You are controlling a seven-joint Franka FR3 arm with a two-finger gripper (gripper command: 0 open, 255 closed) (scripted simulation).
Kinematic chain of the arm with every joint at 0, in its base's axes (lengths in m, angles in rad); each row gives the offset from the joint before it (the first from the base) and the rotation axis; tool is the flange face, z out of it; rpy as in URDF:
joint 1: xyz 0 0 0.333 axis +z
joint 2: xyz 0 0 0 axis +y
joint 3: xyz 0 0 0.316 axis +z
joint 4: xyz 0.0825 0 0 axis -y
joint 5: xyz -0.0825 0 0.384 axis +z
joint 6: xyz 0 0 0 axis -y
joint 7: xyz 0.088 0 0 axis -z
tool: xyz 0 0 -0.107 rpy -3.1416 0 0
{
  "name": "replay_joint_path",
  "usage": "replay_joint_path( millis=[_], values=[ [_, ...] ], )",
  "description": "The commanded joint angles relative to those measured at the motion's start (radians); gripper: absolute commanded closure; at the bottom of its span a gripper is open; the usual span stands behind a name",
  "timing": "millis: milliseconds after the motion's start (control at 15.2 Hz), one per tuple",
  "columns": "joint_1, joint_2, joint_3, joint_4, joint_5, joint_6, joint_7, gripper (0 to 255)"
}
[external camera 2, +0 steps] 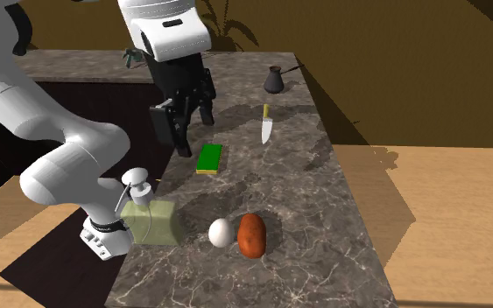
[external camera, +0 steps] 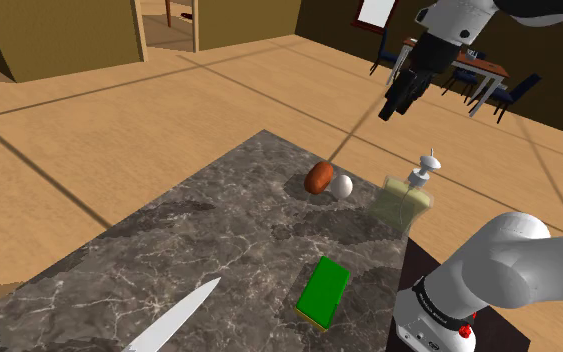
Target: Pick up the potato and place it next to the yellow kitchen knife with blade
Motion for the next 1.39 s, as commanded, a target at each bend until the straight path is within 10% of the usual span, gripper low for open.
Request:
replay_joint_path(
  millis=[0,1320],
  values=[
    [0.0,0.0,0.0,0.0,0.0,0.0,0.0,0],
    [-0.089,0.382,-0.089,-0.356,0.476,0.742,0.31,0]
  ],
)
